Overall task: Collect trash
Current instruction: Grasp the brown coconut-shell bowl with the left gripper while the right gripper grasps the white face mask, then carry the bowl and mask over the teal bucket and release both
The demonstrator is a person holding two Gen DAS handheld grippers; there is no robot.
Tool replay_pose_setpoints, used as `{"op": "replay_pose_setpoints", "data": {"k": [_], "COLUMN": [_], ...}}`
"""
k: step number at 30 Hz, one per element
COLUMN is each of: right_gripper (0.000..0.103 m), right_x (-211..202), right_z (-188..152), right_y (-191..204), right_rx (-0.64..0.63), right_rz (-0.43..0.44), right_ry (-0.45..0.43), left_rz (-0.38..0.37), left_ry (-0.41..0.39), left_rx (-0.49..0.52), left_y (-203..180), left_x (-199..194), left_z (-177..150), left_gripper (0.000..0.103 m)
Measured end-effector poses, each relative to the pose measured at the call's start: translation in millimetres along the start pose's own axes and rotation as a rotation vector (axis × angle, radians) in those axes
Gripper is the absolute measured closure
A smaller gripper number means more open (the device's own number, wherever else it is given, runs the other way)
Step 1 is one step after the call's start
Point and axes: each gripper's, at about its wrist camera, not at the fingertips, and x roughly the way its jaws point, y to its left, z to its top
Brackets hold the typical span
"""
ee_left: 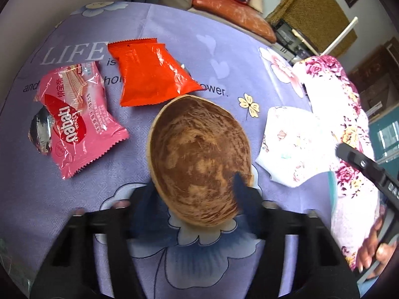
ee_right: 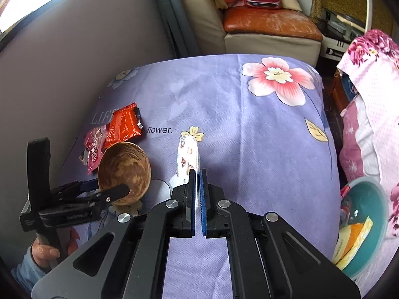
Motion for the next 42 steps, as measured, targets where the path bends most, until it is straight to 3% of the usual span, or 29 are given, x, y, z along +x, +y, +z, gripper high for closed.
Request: {"op": "replay_pose_setpoints", "data": {"k": [1,4,9,12,13,14,15,22,27,30,32,34,36,39,42], "right_gripper": [0.1,0.1,0.1,0.094,0.08,0.054,0.046,0.029,0.029,0.055,0.083,0.09,0.092,0.093,0.093], "right_x": [-2,-7,-3,9,14,21,24,61,80,77,76,72,63,44,22], "right_z": [-2,-10,-15,-14,-14,-14,-14,-6,-5,-8,-10,-11,-14,-22,-32], "right_y": [-4,-15,-24,-26,-28,-31,-31,-14,-9,-8,-11,-16,-19,-26,-37], "right_rx": [0.011,0.025,0.05,0.048,0.059,0.062,0.057,-0.053,-0.096,-0.13,-0.12,-0.097,-0.049,-0.014,0.017], "right_rz": [0.008,0.019,0.102,0.107,0.106,0.091,0.082,0.006,-0.026,-0.056,-0.056,-0.053,-0.031,-0.016,-0.007], "right_ry": [-0.002,-0.004,0.037,0.064,0.076,0.081,0.081,0.111,0.126,0.126,0.136,0.138,0.123,0.088,0.066], "left_rz": [0.017,0.071,0.114,0.117,0.121,0.127,0.128,0.132,0.1,0.088,0.073,0.05,0.046,0.086,0.103], "left_ry": [0.001,-0.012,-0.056,-0.054,-0.058,-0.063,-0.064,-0.045,-0.012,0.001,0.007,0.01,0.01,0.003,0.01], "left_rx": [0.005,0.03,0.109,0.084,0.074,0.059,0.046,0.047,0.055,0.043,0.034,0.03,0.037,0.055,0.038], "left_y": [-3,-13,-39,-35,-31,-26,-21,-2,1,3,2,-1,-8,-18,-24], "left_x": [1,0,-9,-8,-10,-11,-13,-11,-3,1,3,4,6,8,10], "left_z": [0,-1,-7,-6,-5,-4,-2,4,1,0,0,0,-1,-1,-1], "left_gripper": [0.078,0.091,0.091,0.091,0.091,0.091,0.091,0.091,0.09,0.088,0.082,0.065,0.056,0.056,0.08]}}
